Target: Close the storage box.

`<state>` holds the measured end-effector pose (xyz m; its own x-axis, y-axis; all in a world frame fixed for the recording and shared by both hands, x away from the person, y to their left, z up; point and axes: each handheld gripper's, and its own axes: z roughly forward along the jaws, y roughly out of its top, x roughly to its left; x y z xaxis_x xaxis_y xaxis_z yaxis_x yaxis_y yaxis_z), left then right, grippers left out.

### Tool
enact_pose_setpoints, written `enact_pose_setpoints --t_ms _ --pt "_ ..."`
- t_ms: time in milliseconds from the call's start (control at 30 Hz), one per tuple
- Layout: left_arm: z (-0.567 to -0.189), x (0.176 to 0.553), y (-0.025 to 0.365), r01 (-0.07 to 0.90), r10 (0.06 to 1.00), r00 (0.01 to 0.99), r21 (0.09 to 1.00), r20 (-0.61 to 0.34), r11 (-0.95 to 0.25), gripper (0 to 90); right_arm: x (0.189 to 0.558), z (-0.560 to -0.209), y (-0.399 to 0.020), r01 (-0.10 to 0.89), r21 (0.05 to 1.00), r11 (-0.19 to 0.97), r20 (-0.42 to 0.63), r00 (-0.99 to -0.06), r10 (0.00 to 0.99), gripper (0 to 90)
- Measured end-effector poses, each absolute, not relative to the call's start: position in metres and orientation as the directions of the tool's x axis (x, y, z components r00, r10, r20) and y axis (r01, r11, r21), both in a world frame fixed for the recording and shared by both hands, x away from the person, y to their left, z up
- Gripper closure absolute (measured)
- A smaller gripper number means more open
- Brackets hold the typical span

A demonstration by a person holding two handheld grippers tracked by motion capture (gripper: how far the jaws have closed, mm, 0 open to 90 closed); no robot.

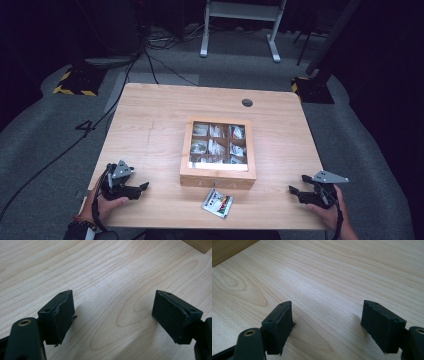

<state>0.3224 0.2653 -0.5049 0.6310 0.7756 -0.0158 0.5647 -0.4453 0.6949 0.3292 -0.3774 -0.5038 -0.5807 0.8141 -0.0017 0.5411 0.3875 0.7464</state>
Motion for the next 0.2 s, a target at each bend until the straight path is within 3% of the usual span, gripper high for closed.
enact_pose_setpoints --t_ms 200 --pt "-0.5049 0.3224 0.2653 0.567 0.777 0.629 0.694 -0.017 -0.443 18.7 0.3292 -0.5039 -0.3774 0.541 0.746 0.387 -0.001 -0.581 0.814 25.1"
